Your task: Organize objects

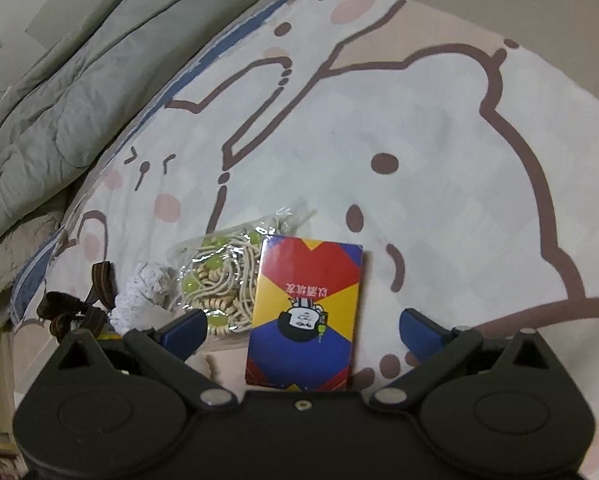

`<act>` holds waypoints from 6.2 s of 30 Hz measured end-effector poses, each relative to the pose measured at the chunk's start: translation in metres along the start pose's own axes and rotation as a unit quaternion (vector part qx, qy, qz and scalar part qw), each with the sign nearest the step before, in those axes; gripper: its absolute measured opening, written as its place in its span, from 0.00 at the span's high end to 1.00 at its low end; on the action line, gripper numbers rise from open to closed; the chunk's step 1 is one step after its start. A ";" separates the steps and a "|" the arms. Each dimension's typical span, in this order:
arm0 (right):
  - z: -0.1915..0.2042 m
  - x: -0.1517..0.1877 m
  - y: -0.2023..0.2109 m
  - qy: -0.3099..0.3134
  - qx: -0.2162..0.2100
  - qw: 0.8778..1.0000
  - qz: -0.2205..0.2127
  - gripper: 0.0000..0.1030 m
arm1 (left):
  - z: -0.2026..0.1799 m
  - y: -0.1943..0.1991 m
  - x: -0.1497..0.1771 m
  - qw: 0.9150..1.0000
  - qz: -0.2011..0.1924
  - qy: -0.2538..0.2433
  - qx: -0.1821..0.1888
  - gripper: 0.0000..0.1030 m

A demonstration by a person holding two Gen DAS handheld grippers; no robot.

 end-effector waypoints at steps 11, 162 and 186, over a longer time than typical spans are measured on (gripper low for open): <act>-0.001 0.007 -0.019 0.015 0.071 0.997 0.025 0.09 | 0.001 -0.007 0.006 0.999 0.034 0.003 0.013 0.87; 0.382 0.170 -0.007 0.538 -0.040 0.841 -0.038 0.42 | 0.300 0.187 0.041 0.943 -0.057 0.298 -0.134 0.84; 0.503 0.250 -0.103 0.637 -0.046 0.769 -0.002 0.27 | 0.362 0.179 0.077 0.930 -0.018 0.313 -0.190 0.81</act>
Point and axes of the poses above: each gripper's, at about its wrist camera, not at the fingertips, and y roughly against the way its jaws point, z to its left, x to its underside, the point moved 9 cm from there along -y, roughly the way its jaws point, and after that the axes turned 7 degrees about z, right-handed, at the moved point
